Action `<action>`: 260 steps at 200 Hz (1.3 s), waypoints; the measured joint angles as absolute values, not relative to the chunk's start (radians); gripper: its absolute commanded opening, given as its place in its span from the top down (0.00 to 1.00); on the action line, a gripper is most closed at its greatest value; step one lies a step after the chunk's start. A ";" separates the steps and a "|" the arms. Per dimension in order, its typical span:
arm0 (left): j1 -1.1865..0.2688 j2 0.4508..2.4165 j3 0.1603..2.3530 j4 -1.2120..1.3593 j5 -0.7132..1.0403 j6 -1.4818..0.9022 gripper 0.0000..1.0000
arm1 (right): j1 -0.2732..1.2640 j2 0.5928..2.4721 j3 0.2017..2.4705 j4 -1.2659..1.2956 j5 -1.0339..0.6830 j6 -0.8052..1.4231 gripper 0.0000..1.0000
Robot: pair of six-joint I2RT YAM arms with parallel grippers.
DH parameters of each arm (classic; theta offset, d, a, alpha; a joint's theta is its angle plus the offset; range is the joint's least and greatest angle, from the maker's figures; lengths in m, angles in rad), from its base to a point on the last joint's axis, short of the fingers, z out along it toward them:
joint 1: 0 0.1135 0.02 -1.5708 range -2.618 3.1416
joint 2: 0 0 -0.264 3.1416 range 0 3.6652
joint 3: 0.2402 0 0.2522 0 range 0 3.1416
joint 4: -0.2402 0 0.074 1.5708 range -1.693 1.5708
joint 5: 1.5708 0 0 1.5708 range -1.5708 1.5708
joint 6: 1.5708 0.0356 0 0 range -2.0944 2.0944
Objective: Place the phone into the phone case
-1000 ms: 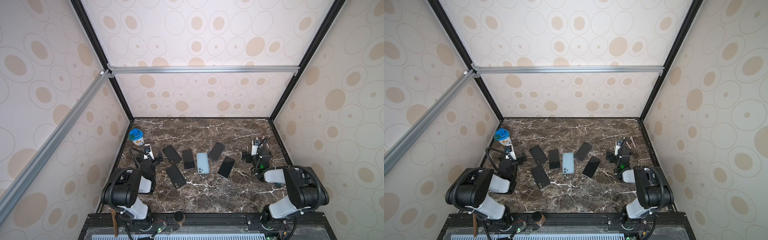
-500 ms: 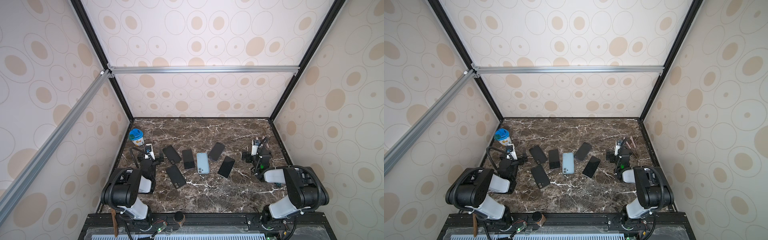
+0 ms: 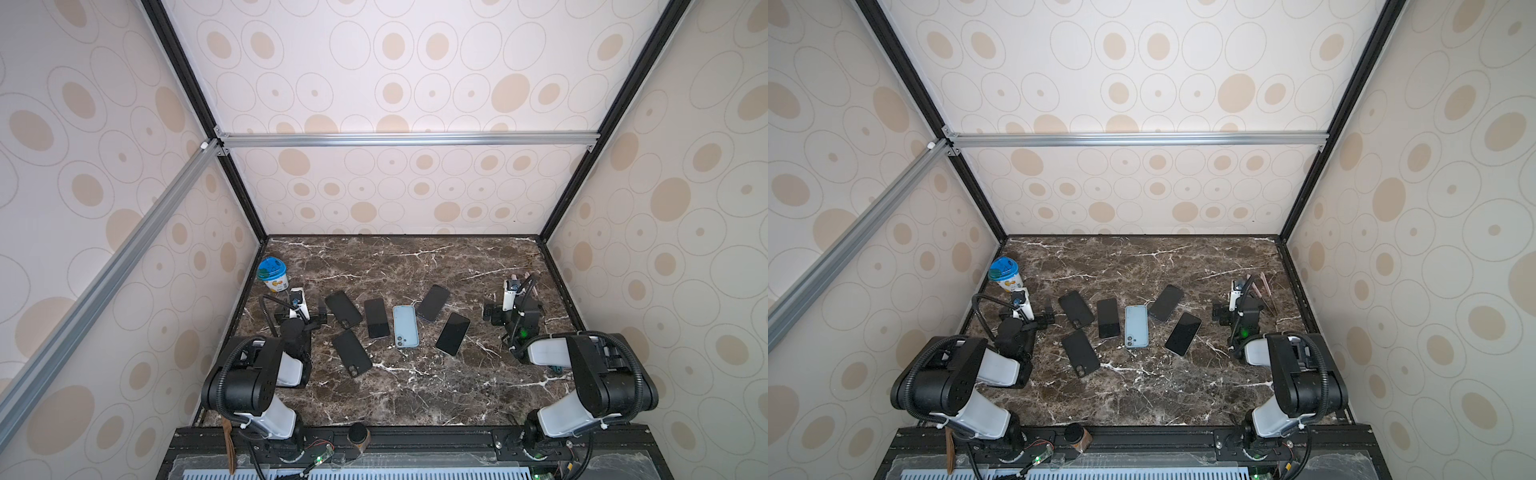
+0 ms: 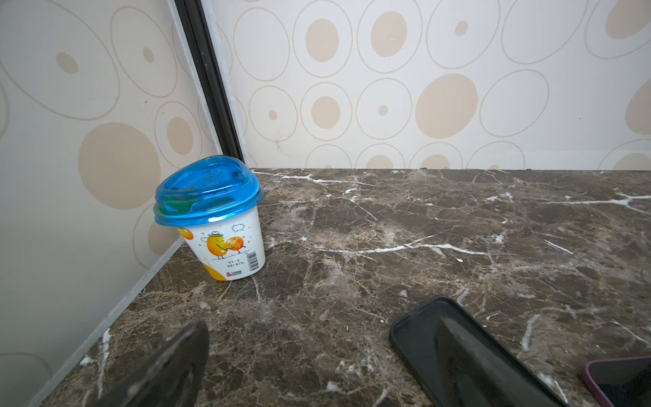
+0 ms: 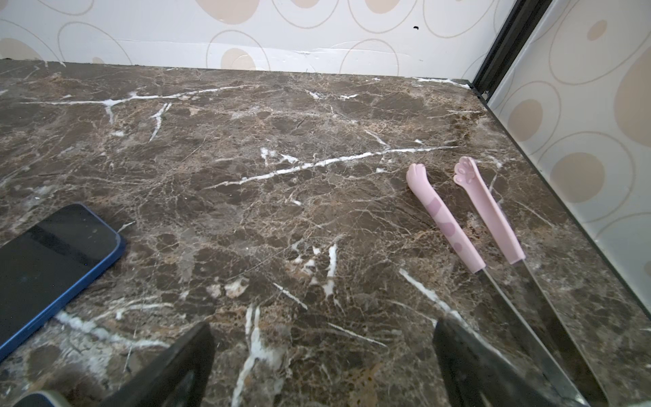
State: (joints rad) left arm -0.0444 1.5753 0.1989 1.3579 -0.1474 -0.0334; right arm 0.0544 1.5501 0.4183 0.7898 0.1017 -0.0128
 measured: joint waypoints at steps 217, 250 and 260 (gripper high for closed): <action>-0.466 1.185 0.705 0.085 -0.175 -0.318 0.05 | 0.253 1.161 0.750 -0.101 0.036 0.037 0.04; -0.546 1.209 0.710 0.035 -0.109 -0.409 0.14 | 0.264 1.162 0.758 -0.139 0.011 0.046 0.06; -0.569 1.229 0.712 0.029 -0.097 -0.437 0.15 | 0.265 1.162 0.759 -0.147 0.007 0.048 0.06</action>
State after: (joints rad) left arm -0.5690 1.2289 0.7124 0.0292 -0.0971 -0.4370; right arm 0.2649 1.1618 0.7593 -0.1474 0.0067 0.0483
